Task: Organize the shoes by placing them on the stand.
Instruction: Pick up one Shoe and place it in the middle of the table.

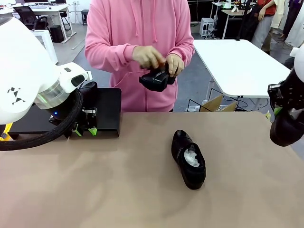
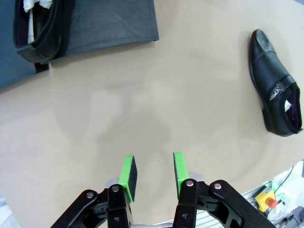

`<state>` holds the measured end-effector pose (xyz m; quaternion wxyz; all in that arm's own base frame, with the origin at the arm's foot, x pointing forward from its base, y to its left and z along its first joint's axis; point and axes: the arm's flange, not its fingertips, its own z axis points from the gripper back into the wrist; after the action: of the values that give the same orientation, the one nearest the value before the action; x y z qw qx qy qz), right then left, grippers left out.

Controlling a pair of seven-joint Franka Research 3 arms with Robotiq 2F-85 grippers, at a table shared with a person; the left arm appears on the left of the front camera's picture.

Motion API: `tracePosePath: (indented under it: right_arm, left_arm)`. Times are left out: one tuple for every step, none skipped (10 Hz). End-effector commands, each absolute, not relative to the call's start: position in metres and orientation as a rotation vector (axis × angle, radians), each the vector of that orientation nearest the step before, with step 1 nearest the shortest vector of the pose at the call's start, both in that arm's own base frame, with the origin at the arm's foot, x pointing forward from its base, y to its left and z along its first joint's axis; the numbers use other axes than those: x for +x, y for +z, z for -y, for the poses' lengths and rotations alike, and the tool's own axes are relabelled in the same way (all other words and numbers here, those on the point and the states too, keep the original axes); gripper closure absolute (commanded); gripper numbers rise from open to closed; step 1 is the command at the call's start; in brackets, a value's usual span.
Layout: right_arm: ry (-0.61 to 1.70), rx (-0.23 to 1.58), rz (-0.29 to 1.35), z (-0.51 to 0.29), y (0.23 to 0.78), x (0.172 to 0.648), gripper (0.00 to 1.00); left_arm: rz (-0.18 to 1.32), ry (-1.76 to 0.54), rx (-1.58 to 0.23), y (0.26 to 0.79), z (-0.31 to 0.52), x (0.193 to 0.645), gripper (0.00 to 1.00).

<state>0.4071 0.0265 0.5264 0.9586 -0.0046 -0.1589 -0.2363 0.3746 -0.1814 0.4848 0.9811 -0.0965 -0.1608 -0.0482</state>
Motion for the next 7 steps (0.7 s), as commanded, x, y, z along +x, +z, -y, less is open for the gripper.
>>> tracePosePath:
  right_arm:
    - [-0.5,0.002,0.303,-0.012,0.52,0.418,1.0]
    - [-0.5,0.002,0.303,-0.012,0.52,0.418,1.0]
    - [-0.5,0.002,0.303,-0.012,0.52,0.418,1.0]
    - [-0.5,0.002,0.303,-0.012,0.52,0.418,1.0]
    - [-0.498,-0.015,0.295,-0.018,0.515,0.41,1.0]
    - [-0.5,-0.031,0.287,-0.026,0.512,0.404,1.0]
    - [-0.479,-0.01,0.348,-0.051,0.534,0.398,1.0]
  left_arm:
    - [0.323,-0.097,-0.2,0.487,0.18,0.376,0.56]
    - [0.323,-0.097,-0.2,0.487,0.18,0.376,0.56]
    - [0.323,-0.097,-0.2,0.487,0.18,0.376,0.56]
    - [0.323,-0.097,-0.2,0.487,0.18,0.376,0.56]
    - [0.323,-0.097,-0.2,0.487,0.18,0.376,0.56]
    - [0.323,-0.097,-0.2,0.487,0.18,0.376,0.56]
    - [0.323,-0.097,-0.2,0.487,0.18,0.376,0.56]
